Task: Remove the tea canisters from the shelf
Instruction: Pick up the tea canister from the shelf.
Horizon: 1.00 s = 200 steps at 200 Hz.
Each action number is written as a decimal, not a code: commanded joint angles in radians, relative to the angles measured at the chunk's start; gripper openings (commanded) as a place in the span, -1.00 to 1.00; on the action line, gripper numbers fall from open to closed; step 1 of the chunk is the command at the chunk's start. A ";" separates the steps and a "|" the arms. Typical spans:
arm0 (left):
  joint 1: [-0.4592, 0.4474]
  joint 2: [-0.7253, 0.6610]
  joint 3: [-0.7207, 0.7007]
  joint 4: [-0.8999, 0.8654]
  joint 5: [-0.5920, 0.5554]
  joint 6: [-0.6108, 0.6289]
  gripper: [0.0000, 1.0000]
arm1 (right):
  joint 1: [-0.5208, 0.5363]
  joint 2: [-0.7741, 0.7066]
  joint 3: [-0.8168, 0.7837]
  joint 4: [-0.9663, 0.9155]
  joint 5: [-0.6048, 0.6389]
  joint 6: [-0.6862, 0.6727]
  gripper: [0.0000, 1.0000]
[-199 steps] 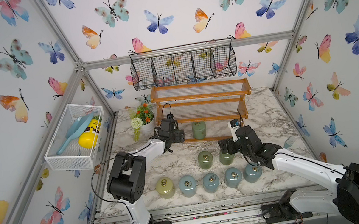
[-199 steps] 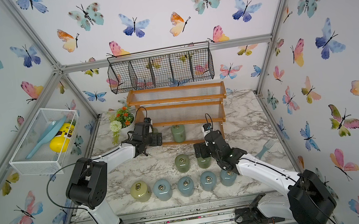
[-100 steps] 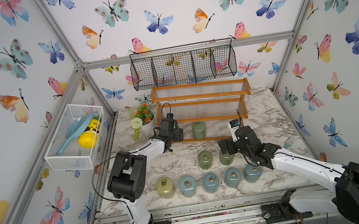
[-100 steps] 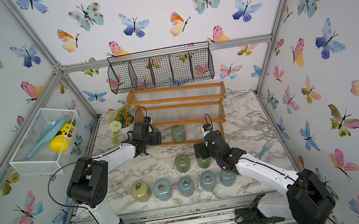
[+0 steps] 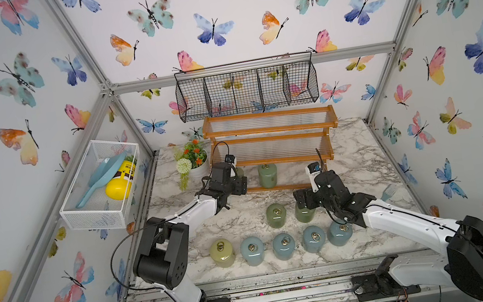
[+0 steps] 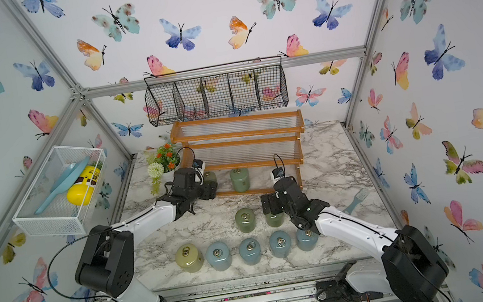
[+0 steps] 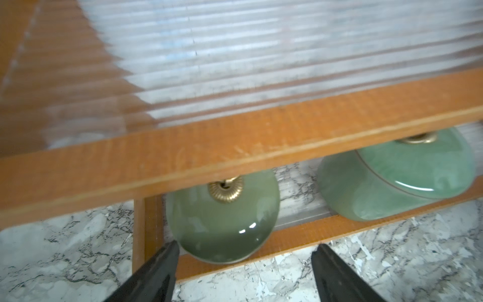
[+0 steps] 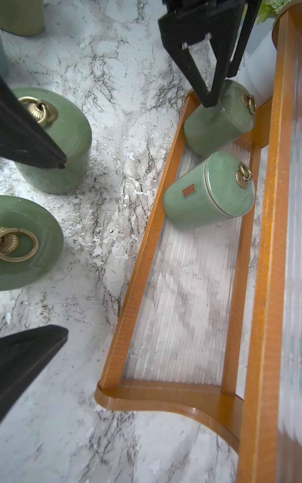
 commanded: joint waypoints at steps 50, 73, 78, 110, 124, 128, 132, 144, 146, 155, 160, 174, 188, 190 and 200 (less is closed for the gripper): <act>-0.003 -0.077 -0.063 -0.001 0.014 0.012 0.83 | 0.003 -0.002 -0.015 -0.010 -0.008 0.015 0.99; -0.003 -0.037 -0.027 -0.012 -0.026 0.001 0.92 | 0.003 -0.006 -0.018 -0.011 -0.006 0.017 0.99; -0.003 -0.024 -0.015 -0.012 -0.032 0.000 0.94 | 0.004 -0.006 -0.019 -0.014 -0.005 0.017 0.99; -0.002 0.061 0.059 -0.032 -0.041 0.000 0.99 | 0.003 -0.011 -0.020 -0.017 -0.001 0.016 0.99; -0.002 0.093 0.086 -0.039 -0.045 -0.001 1.00 | 0.003 -0.011 -0.022 -0.019 0.001 0.018 0.99; -0.002 0.099 0.093 -0.041 -0.047 -0.002 0.99 | 0.003 -0.010 -0.022 -0.019 0.000 0.017 0.99; -0.002 0.105 0.098 -0.041 -0.048 -0.003 0.99 | 0.003 -0.011 -0.021 -0.019 0.001 0.017 0.99; -0.002 0.123 0.109 -0.038 -0.064 -0.009 0.99 | 0.003 -0.011 -0.022 -0.020 0.003 0.017 0.99; -0.002 0.125 0.111 -0.038 -0.066 -0.010 0.98 | 0.003 -0.011 -0.022 -0.021 0.003 0.017 0.99; -0.001 0.135 0.119 -0.038 -0.076 -0.013 0.98 | 0.003 -0.009 -0.022 -0.019 0.003 0.016 0.99; -0.002 0.142 0.123 -0.037 -0.081 -0.013 0.98 | 0.004 -0.009 -0.022 -0.019 0.003 0.017 0.99; -0.002 0.159 0.135 -0.036 -0.090 -0.018 0.99 | 0.003 -0.005 -0.022 -0.019 -0.001 0.016 0.99; -0.002 0.169 0.138 -0.025 -0.092 -0.023 0.97 | 0.003 -0.003 -0.023 -0.016 -0.004 0.016 0.99; -0.002 0.170 0.137 -0.023 -0.093 -0.023 0.97 | 0.003 -0.002 -0.023 -0.016 -0.004 0.016 0.99; -0.001 0.174 0.136 -0.012 -0.098 -0.026 0.96 | 0.003 -0.002 -0.024 -0.017 -0.005 0.016 0.99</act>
